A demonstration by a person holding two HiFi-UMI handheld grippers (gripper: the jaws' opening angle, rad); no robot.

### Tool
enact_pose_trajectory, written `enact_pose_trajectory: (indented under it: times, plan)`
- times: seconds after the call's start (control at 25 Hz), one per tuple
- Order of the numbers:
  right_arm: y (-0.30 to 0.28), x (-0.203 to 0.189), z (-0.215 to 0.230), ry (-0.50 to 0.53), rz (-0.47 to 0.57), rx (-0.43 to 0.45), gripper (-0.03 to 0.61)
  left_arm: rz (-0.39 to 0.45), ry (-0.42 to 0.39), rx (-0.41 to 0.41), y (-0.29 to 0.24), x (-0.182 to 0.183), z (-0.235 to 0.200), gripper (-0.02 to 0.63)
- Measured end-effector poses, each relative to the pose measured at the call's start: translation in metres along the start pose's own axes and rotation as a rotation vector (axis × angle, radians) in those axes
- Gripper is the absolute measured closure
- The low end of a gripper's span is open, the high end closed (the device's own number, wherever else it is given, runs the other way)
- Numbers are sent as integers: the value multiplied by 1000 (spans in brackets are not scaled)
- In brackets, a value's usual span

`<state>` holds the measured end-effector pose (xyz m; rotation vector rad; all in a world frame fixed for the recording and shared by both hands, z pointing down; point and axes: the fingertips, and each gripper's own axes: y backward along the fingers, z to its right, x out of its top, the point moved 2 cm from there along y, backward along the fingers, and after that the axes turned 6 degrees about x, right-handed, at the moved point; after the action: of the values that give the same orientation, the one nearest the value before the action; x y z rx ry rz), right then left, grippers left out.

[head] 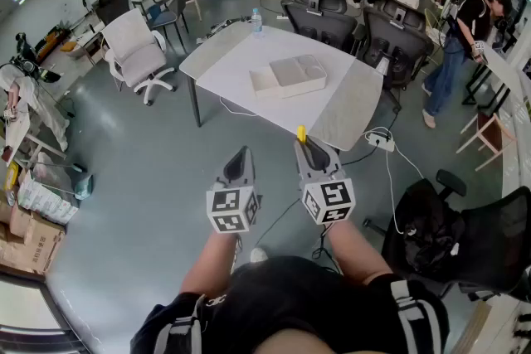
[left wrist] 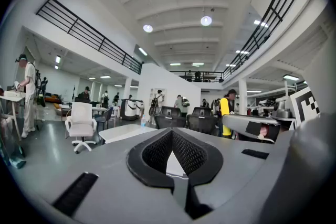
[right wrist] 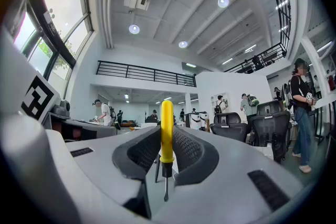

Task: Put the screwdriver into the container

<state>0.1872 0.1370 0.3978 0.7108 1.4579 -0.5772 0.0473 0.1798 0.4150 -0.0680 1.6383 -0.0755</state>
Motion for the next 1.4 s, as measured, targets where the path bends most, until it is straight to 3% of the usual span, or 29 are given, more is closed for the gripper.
enact_pose_trajectory:
  times: [0.56,0.8,1.4]
  plan:
    - [-29,0,-10,-15,12,10,511,13,12,-9,-13,8,-29,611]
    - [-51,3,-27,-44,15,13,511,8,19,-16,-16,8,-62,611]
    - [-105,-13,-76,-2,-6,-25,511,17,13,-77,-22,-2,-134,611]
